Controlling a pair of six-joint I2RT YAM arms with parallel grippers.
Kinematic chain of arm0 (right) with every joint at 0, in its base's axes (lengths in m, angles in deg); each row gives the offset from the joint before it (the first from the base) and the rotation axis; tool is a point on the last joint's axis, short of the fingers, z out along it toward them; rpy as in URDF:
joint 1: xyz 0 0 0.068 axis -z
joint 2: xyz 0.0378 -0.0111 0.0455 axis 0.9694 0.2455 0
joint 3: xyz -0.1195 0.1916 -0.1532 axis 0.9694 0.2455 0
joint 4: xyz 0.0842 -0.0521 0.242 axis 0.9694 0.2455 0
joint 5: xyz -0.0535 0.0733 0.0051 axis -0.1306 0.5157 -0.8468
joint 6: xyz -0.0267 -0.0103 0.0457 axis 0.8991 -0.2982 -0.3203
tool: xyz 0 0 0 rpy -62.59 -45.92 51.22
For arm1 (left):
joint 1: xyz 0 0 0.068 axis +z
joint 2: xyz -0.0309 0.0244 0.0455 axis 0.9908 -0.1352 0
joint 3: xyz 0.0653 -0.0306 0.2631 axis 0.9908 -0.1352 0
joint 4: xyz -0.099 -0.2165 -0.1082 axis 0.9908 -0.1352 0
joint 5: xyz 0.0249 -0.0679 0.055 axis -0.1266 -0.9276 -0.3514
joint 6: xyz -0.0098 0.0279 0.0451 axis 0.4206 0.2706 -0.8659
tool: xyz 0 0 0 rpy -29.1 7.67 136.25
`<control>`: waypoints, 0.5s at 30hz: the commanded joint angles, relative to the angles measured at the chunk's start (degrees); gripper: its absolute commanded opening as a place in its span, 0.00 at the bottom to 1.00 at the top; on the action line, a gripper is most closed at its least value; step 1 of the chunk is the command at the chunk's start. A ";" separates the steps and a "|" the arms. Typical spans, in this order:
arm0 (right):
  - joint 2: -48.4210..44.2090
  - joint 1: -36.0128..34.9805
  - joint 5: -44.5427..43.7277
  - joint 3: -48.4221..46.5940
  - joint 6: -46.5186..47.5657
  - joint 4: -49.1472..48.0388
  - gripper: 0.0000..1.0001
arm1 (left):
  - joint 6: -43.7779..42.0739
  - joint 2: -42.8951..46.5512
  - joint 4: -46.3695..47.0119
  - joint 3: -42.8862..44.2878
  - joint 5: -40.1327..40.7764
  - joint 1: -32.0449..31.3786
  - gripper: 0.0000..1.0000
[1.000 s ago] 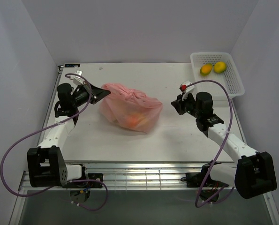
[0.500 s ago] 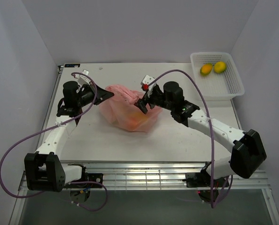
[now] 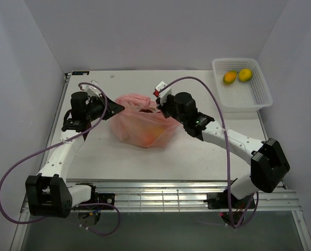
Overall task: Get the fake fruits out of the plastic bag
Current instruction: Untie the plastic bag at the center of the board.
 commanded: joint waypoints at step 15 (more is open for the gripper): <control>-15.99 0.03 2.55 7.19 -3.23 2.87 0.08 | -24.32 -11.23 -32.50 27.15 62.37 -31.40 0.98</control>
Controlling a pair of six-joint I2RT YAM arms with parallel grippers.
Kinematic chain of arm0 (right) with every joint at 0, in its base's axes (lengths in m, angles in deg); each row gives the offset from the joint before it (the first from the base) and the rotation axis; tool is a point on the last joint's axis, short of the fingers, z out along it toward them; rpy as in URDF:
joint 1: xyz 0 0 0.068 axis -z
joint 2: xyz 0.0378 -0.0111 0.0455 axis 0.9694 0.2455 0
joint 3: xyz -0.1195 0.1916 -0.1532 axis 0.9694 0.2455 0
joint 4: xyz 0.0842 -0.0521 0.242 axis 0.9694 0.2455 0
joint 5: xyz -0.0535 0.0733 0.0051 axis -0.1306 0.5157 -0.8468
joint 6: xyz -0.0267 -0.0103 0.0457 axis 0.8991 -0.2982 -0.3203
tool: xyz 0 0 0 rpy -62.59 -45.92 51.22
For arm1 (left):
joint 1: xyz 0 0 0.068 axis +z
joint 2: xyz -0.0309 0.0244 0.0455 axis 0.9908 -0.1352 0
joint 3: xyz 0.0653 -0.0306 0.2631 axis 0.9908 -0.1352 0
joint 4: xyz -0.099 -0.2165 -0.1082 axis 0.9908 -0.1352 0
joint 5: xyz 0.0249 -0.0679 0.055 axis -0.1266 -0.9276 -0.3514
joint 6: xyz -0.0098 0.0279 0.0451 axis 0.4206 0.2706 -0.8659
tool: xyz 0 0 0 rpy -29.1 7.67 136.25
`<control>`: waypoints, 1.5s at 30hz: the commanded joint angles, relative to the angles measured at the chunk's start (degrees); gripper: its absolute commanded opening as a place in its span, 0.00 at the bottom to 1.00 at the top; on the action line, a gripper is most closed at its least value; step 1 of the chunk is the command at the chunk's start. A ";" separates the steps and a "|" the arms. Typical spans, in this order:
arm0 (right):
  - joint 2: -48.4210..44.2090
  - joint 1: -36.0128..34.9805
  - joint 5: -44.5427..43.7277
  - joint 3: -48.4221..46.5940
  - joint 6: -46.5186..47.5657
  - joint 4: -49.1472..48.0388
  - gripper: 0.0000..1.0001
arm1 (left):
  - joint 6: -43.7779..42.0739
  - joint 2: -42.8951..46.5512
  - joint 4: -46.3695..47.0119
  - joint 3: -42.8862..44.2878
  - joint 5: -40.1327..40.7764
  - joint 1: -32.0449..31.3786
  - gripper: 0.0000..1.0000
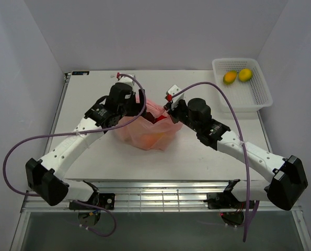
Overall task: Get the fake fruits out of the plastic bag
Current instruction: Untie the plastic bag at the center of the board, then adjust the plastic bag at the center of the board.
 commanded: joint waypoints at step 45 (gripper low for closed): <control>9.86 19.94 12.82 -27.20 7.49 9.45 0.08 | -24.64 -43.85 0.94 64.96 17.50 8.15 0.00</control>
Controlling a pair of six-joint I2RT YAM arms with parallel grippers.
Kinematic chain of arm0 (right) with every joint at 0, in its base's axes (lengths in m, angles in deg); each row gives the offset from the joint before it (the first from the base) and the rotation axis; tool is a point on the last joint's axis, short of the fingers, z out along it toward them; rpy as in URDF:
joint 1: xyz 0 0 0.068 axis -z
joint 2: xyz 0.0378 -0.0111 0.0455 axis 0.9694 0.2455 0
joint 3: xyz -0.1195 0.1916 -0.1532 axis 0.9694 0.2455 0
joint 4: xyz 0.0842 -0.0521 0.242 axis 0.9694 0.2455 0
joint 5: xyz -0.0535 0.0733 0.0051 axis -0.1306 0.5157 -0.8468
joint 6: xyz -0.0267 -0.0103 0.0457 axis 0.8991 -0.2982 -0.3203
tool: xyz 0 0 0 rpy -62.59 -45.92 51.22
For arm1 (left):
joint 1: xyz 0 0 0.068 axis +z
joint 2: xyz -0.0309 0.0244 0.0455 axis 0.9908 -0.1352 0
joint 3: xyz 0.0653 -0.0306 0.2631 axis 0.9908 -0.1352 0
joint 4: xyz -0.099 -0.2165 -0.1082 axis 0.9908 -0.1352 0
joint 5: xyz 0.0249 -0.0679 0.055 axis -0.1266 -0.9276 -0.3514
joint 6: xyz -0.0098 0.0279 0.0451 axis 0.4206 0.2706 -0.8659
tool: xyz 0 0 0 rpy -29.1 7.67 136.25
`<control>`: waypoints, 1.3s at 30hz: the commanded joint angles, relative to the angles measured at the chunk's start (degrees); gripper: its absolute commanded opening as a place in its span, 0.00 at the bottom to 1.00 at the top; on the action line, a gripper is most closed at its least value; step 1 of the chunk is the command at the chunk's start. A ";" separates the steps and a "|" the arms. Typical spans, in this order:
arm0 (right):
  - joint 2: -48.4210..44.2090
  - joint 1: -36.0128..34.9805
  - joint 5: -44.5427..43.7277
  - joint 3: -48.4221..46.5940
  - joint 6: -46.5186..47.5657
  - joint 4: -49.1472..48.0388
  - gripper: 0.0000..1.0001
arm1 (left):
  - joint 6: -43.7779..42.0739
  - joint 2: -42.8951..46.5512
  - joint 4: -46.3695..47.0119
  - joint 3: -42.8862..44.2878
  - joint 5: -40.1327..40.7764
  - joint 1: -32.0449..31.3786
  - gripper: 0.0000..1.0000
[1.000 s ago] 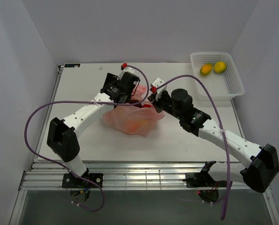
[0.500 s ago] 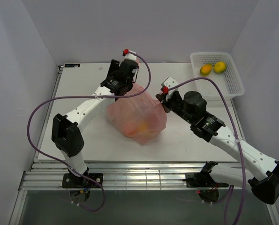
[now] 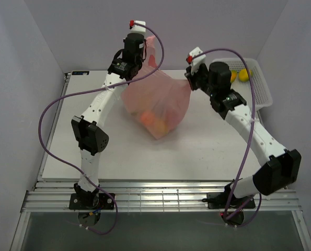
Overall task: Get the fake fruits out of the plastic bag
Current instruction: Adjust the plastic bag at the center of the board.
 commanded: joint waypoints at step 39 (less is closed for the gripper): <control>-11.36 2.14 -8.54 37.62 -10.54 -12.28 0.08 | 35.24 49.65 0.93 -68.80 -2.07 -25.14 0.48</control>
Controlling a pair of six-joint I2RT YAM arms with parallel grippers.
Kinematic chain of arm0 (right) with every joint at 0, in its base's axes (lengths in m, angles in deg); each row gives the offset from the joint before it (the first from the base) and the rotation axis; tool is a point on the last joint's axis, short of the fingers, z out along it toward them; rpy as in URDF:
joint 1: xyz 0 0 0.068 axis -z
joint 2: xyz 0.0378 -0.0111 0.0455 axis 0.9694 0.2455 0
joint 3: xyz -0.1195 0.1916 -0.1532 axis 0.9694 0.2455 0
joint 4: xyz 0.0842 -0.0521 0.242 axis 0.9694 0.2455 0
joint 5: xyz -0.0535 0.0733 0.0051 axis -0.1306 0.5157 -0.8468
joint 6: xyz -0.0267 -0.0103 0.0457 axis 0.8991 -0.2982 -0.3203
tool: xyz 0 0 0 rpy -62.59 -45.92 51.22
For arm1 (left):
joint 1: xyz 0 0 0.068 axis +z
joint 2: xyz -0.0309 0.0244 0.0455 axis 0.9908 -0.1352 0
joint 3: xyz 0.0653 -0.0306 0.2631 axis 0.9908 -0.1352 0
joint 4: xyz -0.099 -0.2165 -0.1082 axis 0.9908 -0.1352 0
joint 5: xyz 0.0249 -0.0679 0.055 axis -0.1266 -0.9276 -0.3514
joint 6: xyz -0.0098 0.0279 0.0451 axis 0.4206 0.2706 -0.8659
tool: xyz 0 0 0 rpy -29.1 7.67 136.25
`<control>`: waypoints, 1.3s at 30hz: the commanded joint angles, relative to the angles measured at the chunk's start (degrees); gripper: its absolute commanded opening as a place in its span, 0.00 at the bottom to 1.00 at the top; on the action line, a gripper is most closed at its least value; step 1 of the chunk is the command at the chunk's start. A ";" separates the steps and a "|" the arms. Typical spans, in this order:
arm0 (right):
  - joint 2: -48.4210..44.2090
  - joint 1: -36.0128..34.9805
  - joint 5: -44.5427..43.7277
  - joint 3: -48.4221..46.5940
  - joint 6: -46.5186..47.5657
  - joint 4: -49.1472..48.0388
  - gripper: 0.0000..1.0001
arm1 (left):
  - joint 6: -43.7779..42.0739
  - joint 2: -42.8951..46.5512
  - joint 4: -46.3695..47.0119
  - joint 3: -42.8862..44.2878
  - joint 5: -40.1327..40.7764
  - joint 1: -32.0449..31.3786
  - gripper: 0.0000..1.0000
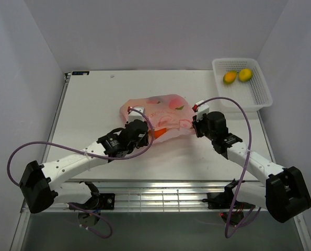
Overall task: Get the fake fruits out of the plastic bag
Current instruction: Adjust the plastic bag at the center of the board.
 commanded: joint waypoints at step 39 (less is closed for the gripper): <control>-14.82 9.80 2.77 -6.32 -12.90 2.38 0.90 | -42.68 -32.59 -14.42 45.11 -11.59 -3.16 0.98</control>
